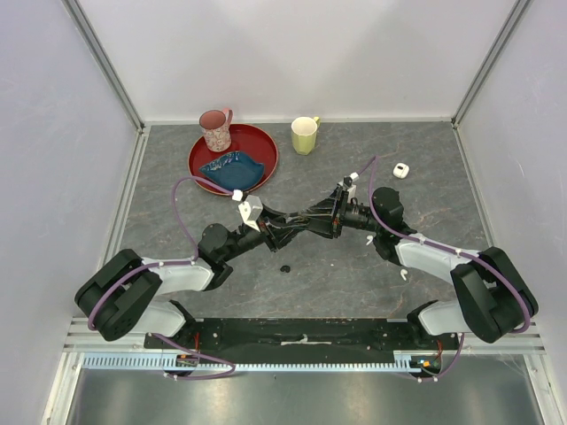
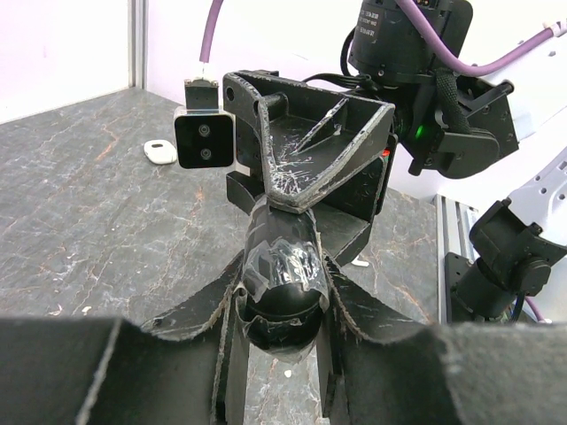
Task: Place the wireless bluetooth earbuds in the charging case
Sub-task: Pick up the charging case at the center of the board.
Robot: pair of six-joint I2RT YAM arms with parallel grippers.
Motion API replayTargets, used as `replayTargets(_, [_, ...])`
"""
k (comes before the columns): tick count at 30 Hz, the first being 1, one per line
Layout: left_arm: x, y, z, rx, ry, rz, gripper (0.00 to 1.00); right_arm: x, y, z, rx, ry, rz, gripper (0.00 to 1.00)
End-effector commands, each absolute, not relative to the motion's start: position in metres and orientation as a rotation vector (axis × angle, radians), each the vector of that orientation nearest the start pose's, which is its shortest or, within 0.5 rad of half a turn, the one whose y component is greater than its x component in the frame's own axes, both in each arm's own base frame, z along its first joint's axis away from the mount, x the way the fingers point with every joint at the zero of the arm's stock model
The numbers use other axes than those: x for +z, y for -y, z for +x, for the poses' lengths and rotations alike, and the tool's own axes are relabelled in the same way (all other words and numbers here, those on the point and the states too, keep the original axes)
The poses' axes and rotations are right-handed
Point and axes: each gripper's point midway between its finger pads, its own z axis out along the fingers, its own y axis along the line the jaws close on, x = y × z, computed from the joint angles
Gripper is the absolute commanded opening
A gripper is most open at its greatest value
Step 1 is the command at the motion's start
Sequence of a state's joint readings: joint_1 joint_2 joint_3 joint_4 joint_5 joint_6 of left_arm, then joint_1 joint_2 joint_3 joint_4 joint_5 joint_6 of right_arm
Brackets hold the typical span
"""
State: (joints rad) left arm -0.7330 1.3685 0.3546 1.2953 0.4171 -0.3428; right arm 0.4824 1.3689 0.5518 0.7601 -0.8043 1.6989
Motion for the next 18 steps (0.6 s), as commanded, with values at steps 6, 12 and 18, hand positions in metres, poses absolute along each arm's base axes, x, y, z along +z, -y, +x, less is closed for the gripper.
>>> replayTargets(6, [0.3199,0.3014,0.2046,-1.147,-0.805,0.599,0.42,0.239,-0.2977,0.234,2.145,-2.099,0.468,0.08])
replayTargets(12, [0.3188,0.3,0.2054,-1.142,-0.81,0.593,0.44,0.2391,-0.298,0.2338,2.144,-2.097,0.463,0.08])
replayTargets(18, [0.3196,0.2982,0.2038,-1.139,-0.806,0.59,0.44,0.2375,-0.2979,0.2342,2.141,-2.099,0.47,0.08])
